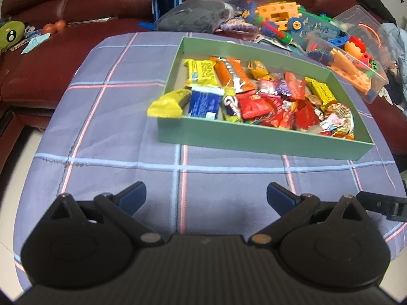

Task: Organize snacks

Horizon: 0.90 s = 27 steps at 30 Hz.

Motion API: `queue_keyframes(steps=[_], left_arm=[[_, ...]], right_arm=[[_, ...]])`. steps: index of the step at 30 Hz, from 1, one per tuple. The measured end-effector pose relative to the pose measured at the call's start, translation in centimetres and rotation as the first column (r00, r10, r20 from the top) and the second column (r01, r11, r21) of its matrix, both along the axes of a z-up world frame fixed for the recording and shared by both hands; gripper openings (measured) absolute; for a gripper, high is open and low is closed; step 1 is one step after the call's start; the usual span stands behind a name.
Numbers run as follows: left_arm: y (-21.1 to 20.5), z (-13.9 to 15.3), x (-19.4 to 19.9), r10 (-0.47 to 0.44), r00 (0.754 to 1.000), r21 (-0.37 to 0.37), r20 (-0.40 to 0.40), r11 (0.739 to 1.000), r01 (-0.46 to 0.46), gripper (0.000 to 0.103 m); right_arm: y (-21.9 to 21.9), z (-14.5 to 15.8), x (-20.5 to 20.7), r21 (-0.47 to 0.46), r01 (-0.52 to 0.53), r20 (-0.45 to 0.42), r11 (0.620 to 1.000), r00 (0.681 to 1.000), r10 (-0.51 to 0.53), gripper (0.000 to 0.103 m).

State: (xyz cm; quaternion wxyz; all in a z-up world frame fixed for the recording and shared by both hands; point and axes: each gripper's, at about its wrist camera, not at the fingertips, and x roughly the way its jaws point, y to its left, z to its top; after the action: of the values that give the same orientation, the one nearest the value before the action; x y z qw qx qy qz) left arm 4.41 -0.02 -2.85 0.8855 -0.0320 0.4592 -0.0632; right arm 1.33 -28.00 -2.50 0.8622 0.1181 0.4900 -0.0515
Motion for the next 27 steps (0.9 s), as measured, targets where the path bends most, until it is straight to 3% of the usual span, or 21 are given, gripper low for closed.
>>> queue_keyframes(steps=[27], left_arm=[[0.6,-0.96,0.49,0.042,0.998,0.02,-0.043,0.999,-0.042,0.103]], right_arm=[[-0.2,-1.0,1.01,-0.007,-0.002,-0.035,1.0,0.999,0.002,0.103]])
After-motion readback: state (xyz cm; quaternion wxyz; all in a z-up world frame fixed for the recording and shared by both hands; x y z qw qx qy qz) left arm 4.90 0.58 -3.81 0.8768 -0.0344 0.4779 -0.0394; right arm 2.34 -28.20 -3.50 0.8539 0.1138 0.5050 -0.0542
